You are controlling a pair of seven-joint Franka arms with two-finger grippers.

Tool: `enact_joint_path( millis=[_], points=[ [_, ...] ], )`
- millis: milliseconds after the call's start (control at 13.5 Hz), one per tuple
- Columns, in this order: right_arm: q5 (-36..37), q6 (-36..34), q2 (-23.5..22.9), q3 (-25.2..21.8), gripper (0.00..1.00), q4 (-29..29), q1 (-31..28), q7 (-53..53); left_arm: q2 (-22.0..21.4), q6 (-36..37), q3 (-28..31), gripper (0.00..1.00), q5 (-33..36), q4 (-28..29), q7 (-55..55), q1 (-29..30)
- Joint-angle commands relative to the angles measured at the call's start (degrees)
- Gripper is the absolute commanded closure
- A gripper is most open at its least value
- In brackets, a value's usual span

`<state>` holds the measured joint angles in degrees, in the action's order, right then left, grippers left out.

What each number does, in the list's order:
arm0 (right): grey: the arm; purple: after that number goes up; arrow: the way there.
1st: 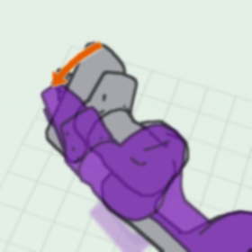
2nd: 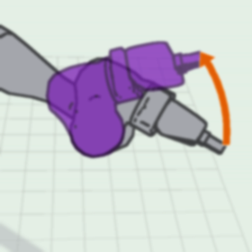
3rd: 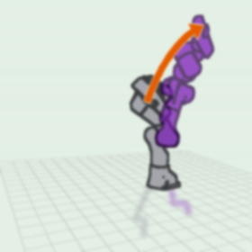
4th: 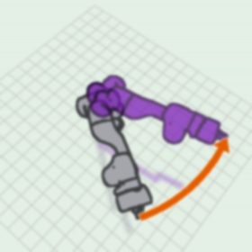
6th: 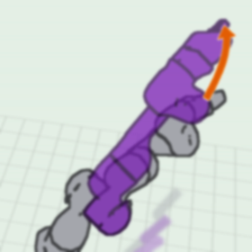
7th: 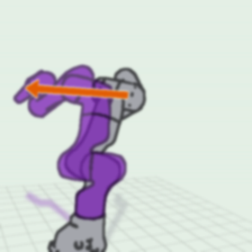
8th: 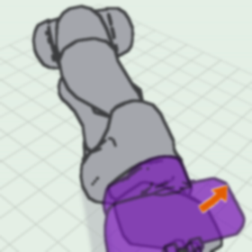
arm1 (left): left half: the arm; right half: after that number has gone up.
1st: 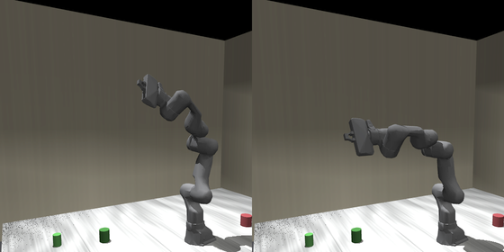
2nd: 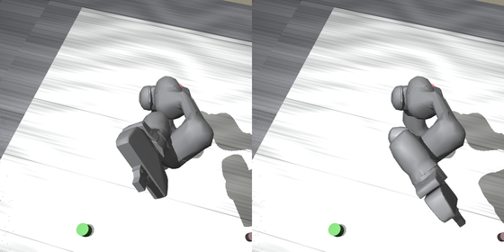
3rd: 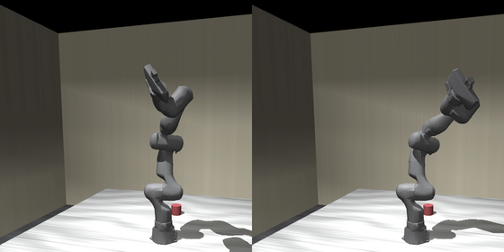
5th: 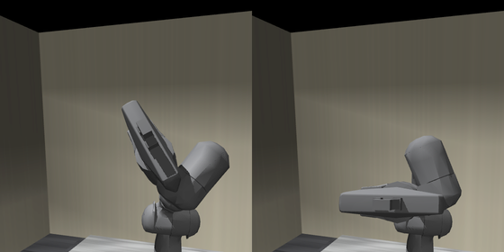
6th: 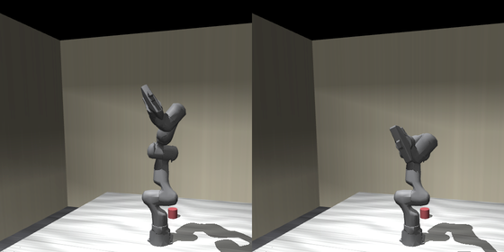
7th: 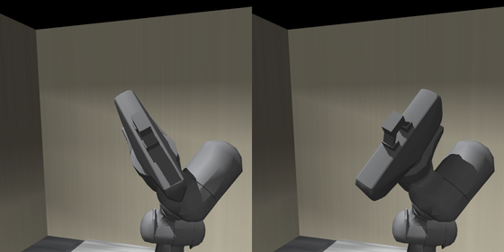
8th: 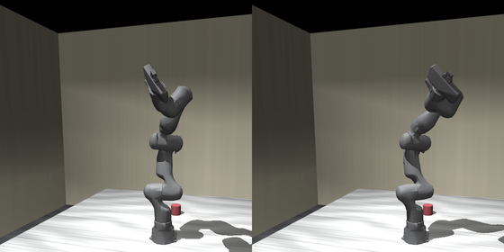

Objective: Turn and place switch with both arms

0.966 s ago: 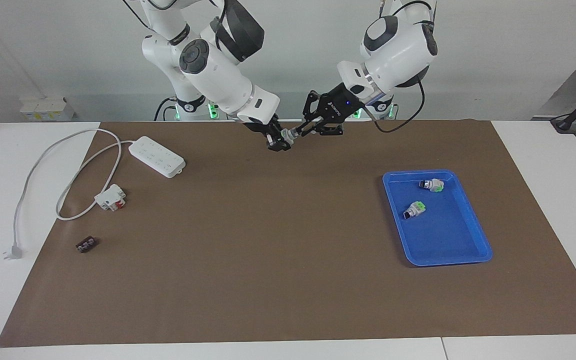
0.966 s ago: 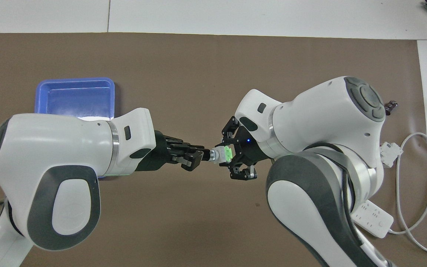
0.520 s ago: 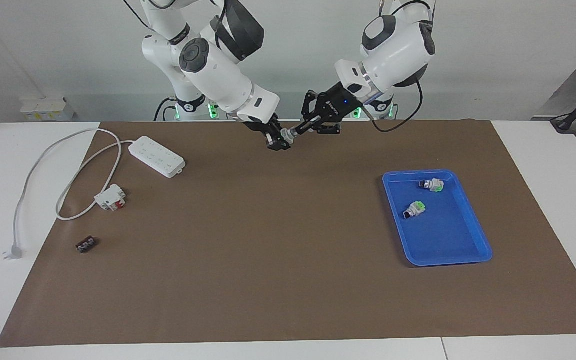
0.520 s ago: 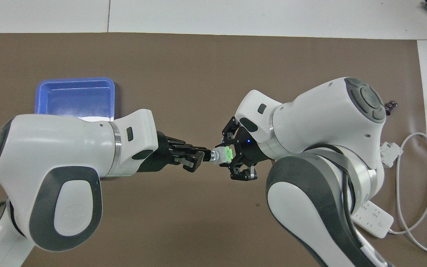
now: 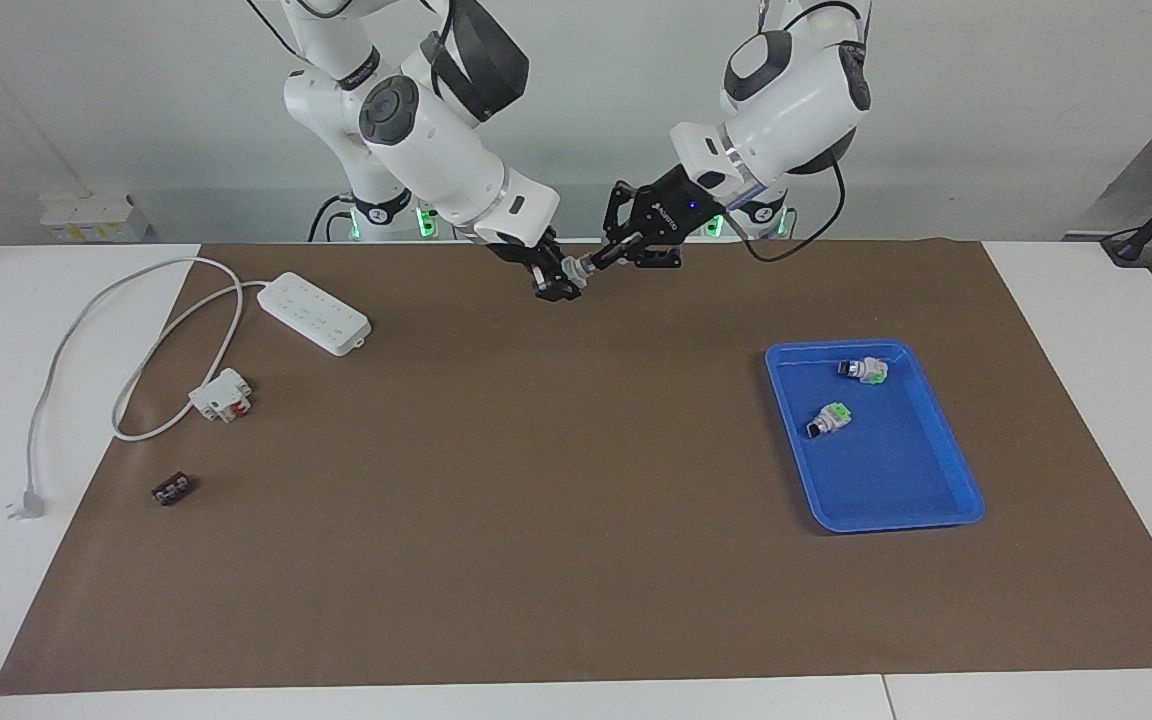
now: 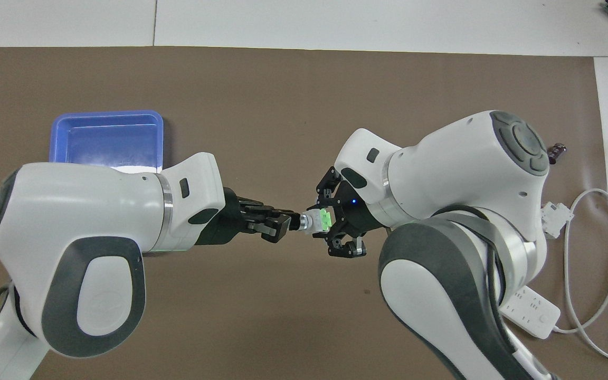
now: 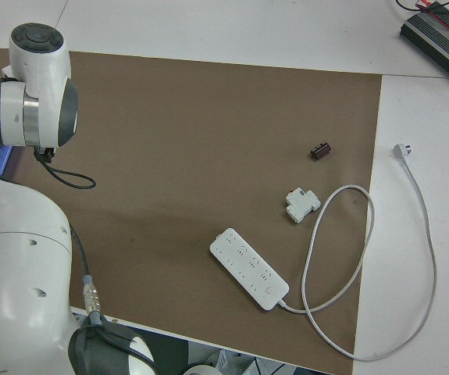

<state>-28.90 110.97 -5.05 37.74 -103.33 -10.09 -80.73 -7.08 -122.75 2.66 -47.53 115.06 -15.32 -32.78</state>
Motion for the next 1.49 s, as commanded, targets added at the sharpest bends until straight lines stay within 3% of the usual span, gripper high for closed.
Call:
enact_joint_path(
  millis=[0,1412],
  points=[
    [-1.86,0.30,2.06,0.23,1.00,-0.91,-0.46,1.10,-0.30,0.05,0.42,1.00,1.04,1.39,9.39,-0.26],
    [-1.86,0.12,2.15,0.14,1.00,-0.91,-0.46,1.18,-1.00,4.10,0.77,1.00,0.95,2.10,82.17,0.70]
  ],
)
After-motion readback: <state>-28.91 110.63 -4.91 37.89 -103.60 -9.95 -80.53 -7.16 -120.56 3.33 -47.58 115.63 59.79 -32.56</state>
